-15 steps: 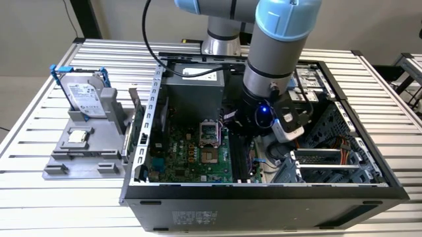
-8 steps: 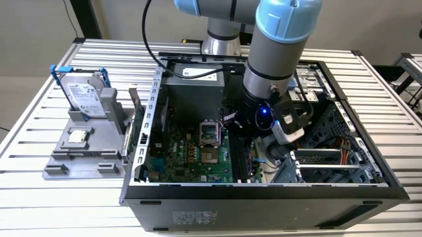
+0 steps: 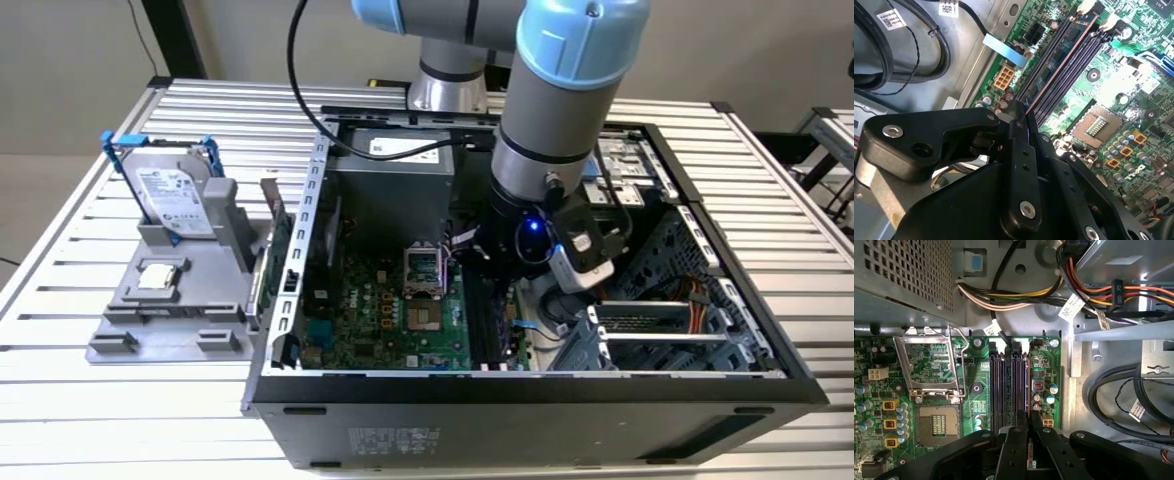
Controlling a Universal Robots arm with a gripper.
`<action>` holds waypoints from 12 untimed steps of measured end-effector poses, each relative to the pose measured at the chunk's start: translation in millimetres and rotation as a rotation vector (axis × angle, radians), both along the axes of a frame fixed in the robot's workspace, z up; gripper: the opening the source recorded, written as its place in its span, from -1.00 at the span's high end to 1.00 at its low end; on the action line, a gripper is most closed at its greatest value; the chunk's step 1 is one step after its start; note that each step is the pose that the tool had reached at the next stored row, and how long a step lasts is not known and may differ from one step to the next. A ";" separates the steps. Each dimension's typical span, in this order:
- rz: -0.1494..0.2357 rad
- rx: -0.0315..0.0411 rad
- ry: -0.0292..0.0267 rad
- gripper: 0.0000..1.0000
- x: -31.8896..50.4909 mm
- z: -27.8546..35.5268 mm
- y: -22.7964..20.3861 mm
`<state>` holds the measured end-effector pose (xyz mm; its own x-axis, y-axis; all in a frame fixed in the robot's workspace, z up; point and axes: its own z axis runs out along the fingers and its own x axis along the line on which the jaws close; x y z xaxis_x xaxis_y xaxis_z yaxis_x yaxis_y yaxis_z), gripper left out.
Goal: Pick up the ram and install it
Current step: 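Insert the ram into the slot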
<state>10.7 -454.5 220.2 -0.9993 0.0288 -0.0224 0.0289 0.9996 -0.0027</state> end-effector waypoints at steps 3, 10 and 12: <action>0.000 0.0000 0.0007 1.00 0.0 -1.8 0.2; 0.000 0.0000 0.0012 1.00 0.0 -2.9 0.3; 0.000 0.0002 0.0012 1.00 0.0 -3.3 0.3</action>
